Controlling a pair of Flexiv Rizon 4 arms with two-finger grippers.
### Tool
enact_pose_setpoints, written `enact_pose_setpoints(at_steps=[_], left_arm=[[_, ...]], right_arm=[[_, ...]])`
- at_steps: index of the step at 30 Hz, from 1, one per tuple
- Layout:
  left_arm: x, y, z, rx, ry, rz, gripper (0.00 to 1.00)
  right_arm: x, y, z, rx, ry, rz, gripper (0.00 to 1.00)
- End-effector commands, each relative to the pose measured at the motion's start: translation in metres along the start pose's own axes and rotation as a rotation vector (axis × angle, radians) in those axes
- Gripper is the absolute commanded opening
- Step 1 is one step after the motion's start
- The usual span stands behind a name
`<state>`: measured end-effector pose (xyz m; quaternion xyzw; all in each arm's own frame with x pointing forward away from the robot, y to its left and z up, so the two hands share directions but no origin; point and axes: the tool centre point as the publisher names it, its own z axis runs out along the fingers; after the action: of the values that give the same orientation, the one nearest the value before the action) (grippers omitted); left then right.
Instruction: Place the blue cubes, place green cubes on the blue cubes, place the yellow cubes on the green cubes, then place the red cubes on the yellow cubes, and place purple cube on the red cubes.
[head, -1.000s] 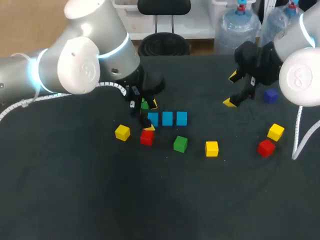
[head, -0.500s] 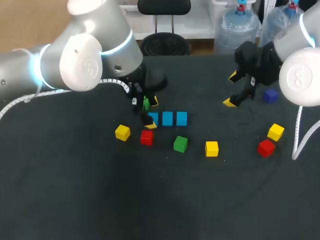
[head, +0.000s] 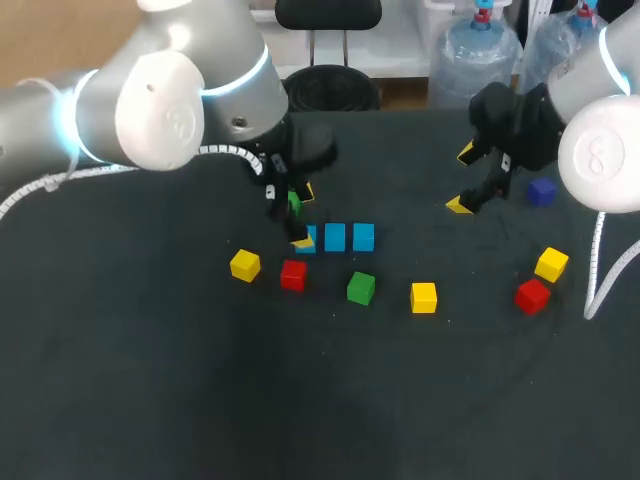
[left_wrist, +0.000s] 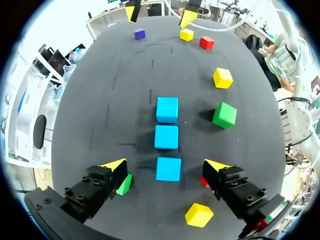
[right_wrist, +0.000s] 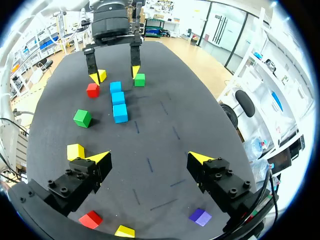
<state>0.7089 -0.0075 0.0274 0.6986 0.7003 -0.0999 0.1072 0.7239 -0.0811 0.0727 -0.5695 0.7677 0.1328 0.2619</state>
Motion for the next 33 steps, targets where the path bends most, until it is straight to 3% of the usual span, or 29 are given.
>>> enact_pose_setpoints(at_steps=[1, 7, 14, 20, 33], left_arm=[[0.004, -0.003, -0.004, -0.012, -0.002, -0.011, 1.00], [0.009, 0.008, -0.004, -0.006, 0.025, 0.008, 1.00], [0.005, 0.021, -0.004, 0.011, 0.070, 0.149, 1.00], [-0.001, 0.032, -0.006, 0.021, 0.081, 0.200, 1.00], [0.006, 0.054, 0.003, 0.045, 0.081, 0.219, 1.00]], right_arm=[[0.000, -0.001, 0.001, -0.003, -0.002, -0.001, 1.00], [0.000, -0.001, 0.001, -0.003, -0.002, -0.001, 1.00], [0.000, -0.001, 0.001, -0.003, -0.002, -0.001, 1.00], [0.000, -0.001, 0.001, -0.003, -0.002, -0.001, 1.00], [0.000, -0.001, 0.001, -0.003, -0.002, -0.001, 1.00]])
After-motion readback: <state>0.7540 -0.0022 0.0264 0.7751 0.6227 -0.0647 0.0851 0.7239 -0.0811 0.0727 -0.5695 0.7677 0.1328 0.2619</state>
